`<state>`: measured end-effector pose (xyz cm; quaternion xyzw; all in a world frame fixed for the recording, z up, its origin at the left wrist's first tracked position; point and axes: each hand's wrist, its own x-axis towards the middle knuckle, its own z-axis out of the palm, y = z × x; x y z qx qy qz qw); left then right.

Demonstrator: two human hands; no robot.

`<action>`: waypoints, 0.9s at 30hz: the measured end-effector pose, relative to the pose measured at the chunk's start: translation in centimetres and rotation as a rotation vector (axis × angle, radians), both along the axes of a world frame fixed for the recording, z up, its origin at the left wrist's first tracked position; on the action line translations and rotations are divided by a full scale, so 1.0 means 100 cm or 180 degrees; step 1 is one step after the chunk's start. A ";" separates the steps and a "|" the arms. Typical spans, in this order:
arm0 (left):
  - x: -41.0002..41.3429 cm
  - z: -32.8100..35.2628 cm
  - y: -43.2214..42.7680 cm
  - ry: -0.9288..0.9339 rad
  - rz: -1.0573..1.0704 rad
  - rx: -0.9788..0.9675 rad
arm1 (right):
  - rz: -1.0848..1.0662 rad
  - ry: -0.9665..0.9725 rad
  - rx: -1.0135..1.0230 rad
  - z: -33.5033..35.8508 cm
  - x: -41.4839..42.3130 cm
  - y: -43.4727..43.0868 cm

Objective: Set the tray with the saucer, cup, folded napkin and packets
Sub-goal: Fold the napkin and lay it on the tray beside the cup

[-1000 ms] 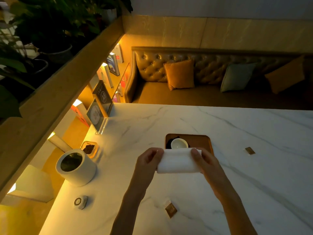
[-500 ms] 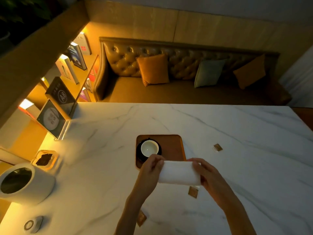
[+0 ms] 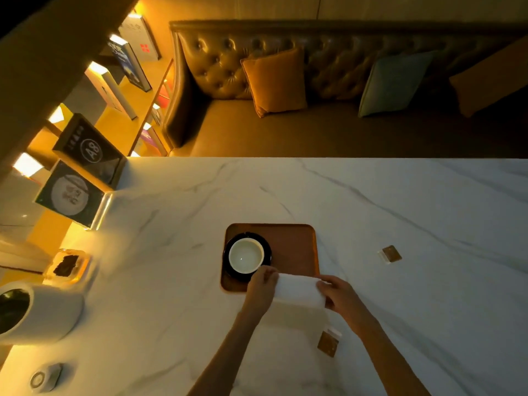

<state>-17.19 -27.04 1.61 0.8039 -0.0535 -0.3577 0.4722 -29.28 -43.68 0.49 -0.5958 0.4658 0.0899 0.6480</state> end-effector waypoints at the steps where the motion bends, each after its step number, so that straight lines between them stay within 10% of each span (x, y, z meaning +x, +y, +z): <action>1: 0.004 -0.013 -0.010 0.0028 0.0047 0.0088 | 0.0011 0.0088 -0.0122 -0.013 0.005 -0.006; 13: 0.018 -0.102 -0.059 0.0143 0.0506 0.0823 | 0.0781 0.0341 -0.1063 -0.102 0.046 -0.024; 20: -0.013 -0.095 -0.042 -0.1408 -0.0602 0.1023 | 0.1054 0.0058 -0.2157 -0.108 0.025 -0.013; 27: -0.032 -0.117 -0.031 -0.1197 -0.1803 0.1615 | 0.2158 0.0241 -0.2732 -0.115 0.009 -0.005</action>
